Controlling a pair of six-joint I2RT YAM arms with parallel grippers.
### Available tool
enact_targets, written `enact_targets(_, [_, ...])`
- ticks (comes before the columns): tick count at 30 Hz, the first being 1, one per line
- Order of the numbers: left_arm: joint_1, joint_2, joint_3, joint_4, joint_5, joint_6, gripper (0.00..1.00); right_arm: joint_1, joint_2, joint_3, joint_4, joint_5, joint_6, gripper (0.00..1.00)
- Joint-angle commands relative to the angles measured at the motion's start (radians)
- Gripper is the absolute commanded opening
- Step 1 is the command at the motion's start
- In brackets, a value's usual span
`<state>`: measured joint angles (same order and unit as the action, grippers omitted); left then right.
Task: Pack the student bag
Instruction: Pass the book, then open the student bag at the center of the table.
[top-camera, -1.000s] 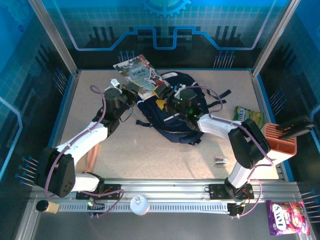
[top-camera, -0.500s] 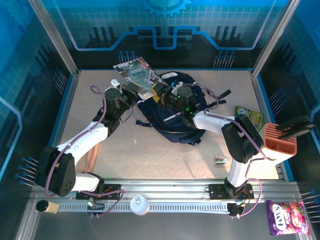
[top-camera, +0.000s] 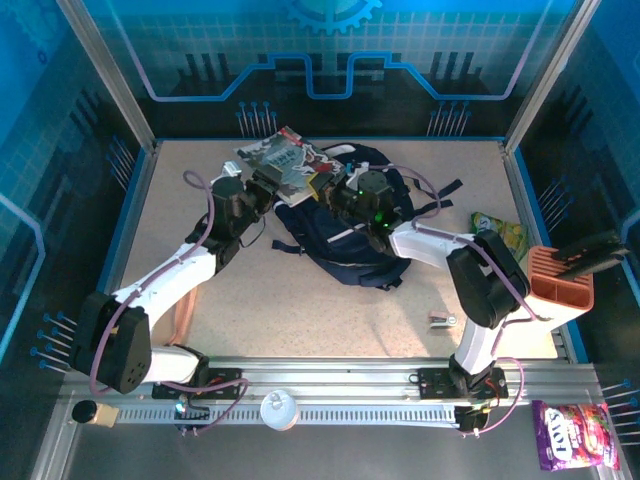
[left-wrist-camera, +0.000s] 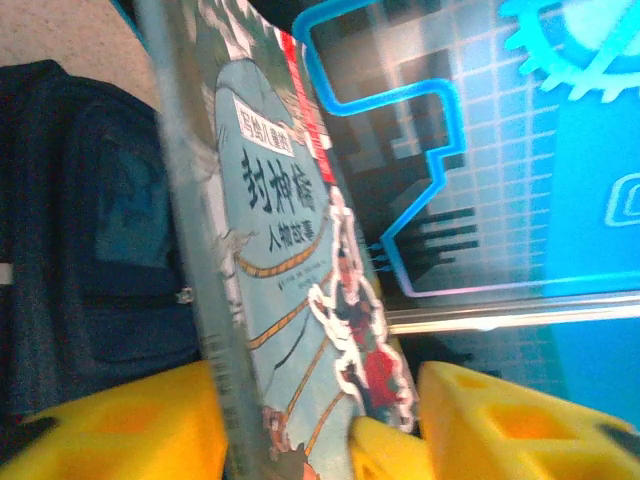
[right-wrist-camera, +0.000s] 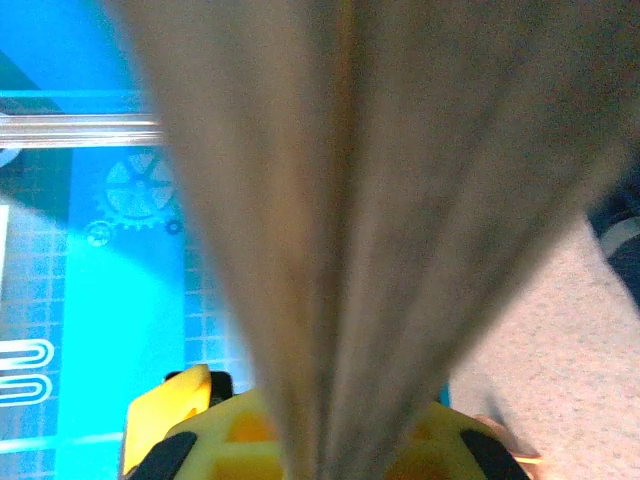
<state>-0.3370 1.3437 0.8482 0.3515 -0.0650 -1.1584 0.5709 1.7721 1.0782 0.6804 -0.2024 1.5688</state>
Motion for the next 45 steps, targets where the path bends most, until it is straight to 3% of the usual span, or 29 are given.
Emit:
enact_targets(1, [-0.005, -0.013, 0.042, -0.106, 0.046, 0.139, 0.63, -0.035, -0.085, -0.03, -0.05, 0.008, -0.105, 0.0])
enact_targets(9, [-0.058, 0.054, 0.141, -0.302, 0.138, 0.395, 0.84, -0.146, -0.235, -0.104, -0.256, -0.022, -0.324, 0.0])
enact_targets(21, [-0.31, 0.322, 0.48, -0.632, 0.083, 0.849, 0.94, -0.401, -0.476, -0.226, -0.563, -0.063, -0.516, 0.0])
enact_targets(26, [-0.415, 0.488, 0.652, -0.79, 0.019, 1.03, 0.92, -0.487, -0.563, -0.235, -0.69, -0.049, -0.584, 0.0])
enact_targets(32, [-0.494, 0.669, 0.845, -0.95, -0.089, 1.155, 0.82, -0.566, -0.638, -0.246, -0.792, -0.021, -0.629, 0.0])
enact_targets(37, [-0.515, 0.776, 0.974, -1.032, -0.166, 1.197, 0.72, -0.603, -0.671, -0.255, -0.822, -0.012, -0.641, 0.0])
enact_targets(45, [-0.518, 0.918, 1.135, -1.163, -0.295, 1.214, 0.66, -0.624, -0.686, -0.254, -0.845, -0.002, -0.647, 0.0])
